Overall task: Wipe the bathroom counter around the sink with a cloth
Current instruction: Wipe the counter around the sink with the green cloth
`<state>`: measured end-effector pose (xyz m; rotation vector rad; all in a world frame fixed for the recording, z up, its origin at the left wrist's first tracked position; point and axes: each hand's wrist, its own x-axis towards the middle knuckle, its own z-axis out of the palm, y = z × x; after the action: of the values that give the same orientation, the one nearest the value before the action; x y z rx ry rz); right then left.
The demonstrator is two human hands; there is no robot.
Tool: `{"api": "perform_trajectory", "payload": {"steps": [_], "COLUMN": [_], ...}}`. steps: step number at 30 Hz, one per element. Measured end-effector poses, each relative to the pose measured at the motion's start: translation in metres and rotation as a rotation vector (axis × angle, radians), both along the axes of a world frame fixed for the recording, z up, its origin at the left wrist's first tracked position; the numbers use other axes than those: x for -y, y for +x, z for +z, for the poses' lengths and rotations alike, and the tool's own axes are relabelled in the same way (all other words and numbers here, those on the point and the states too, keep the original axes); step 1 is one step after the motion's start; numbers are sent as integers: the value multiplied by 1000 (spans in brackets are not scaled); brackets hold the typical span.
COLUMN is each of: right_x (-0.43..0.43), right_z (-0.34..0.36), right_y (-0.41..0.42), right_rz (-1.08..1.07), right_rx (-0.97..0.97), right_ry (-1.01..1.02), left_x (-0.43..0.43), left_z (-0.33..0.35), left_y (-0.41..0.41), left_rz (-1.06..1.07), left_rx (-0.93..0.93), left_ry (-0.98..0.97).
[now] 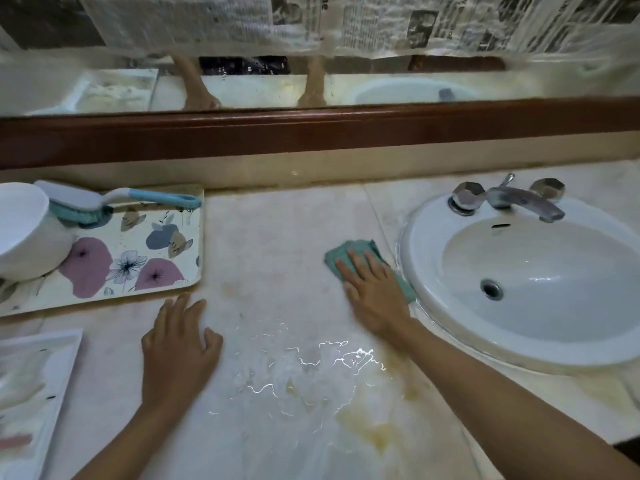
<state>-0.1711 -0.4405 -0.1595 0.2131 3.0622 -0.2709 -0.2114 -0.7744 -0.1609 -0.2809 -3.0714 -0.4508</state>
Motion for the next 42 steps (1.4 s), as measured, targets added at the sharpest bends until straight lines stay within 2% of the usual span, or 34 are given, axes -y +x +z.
{"api": "perform_trajectory", "payload": {"steps": [4, 7, 11, 14, 18, 23, 28, 30, 33, 37, 39, 42], "right_x": [-18, 11, 70, 96, 47, 5, 82, 130, 174, 125, 85, 63], "right_z": [2, 2, 3, 1, -5, 8, 4, 0, 0, -3, -1, 2], "right_y": [-63, -75, -16, 46, 75, 5, -70, -61, 2, 77, 75, 33], "right_rz": [-219, -236, 54, 304, 466, 178, 1, 63, 314, 512, 515, 295], "right_rx": [54, 69, 61, 21, 30, 100, 105, 91, 50, 34, 53, 112], "right_ry": [2, -65, -111, -62, 7, 38, -26, -56, -52, 25, 71, 45], "left_x": [-1, -2, -1, -1, 0, 0, 0, 1, 6, 9, 8, 7], "left_z": [-3, -1, -1, -1, 0, -3, -4, -5, -6, -8, -11, -13], "left_y": [-2, -2, -1, 1, 0, -2, -4, -5, -4, -2, -1, -1], "left_rz": [27, 31, 32, 30, 29, 37, 30, 18, 14, 21, 5, 6], "left_rx": [-3, -4, -1, -3, -1, -19, -30, -34, -32, -30, -41, -51], "left_ry": [-8, -1, 6, 8, 24, 26, 41, 51, 115, 216, 180, 100]}}
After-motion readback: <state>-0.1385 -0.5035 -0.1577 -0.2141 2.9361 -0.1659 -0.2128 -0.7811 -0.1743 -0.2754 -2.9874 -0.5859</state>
